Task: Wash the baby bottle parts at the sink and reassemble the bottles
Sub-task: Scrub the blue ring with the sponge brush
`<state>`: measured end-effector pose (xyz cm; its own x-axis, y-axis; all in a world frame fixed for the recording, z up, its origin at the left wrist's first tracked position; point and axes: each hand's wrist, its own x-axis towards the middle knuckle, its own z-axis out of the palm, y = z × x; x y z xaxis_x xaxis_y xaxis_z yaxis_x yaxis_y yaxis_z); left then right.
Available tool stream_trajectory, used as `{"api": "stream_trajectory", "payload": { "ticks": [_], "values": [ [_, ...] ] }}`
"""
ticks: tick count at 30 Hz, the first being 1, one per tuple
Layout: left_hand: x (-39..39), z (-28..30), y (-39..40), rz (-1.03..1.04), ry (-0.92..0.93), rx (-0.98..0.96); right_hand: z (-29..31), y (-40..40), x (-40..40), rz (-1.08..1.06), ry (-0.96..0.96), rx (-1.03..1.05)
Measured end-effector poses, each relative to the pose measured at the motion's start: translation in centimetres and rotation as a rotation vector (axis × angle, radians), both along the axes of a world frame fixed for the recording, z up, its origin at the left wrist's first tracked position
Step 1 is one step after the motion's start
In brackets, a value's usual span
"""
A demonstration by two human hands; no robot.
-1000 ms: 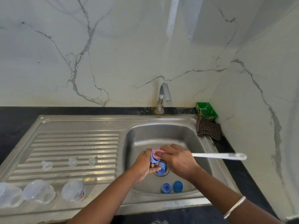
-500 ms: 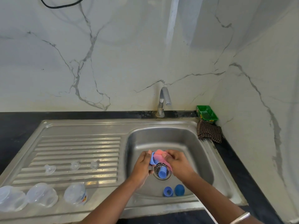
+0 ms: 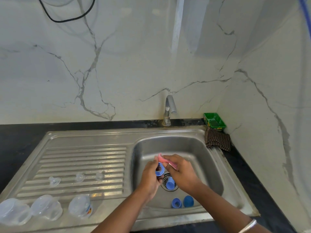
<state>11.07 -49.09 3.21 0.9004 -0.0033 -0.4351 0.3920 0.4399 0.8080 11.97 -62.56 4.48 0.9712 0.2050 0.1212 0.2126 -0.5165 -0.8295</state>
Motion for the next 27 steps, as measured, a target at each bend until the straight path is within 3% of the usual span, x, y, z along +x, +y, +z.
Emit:
{"api": "stream_trajectory", "payload": {
  "ticks": [6, 10, 15, 18, 22, 27],
  "values": [
    [1.0, 1.3, -0.2, 0.164, 0.099, -0.301, 0.2, -0.4, -0.9, 0.029, -0.119, 0.055],
    [1.0, 1.4, -0.4, 0.088, 0.145, -0.235, 1.0, -0.5, -0.4, 0.021, -0.201, -0.07],
    [0.3, 1.0, -1.8, -0.015, 0.19, -0.192, 1.2, 1.0, -0.8, -0.143, -0.095, -0.01],
    [0.1, 1.0, -1.4, 0.015, 0.193, -0.084, 1.0, 0.8, -1.0, -0.145, 0.027, 0.134],
    [-0.2, 1.5, -1.6, 0.002, 0.165, -0.081, 1.5, 1.1, -1.1, -0.095, 0.115, 0.377],
    [-0.6, 1.4, -1.5, -0.041, 0.031, 0.098, 2.6, 1.4, -1.0, -0.097, 0.305, 0.594]
  ]
}}
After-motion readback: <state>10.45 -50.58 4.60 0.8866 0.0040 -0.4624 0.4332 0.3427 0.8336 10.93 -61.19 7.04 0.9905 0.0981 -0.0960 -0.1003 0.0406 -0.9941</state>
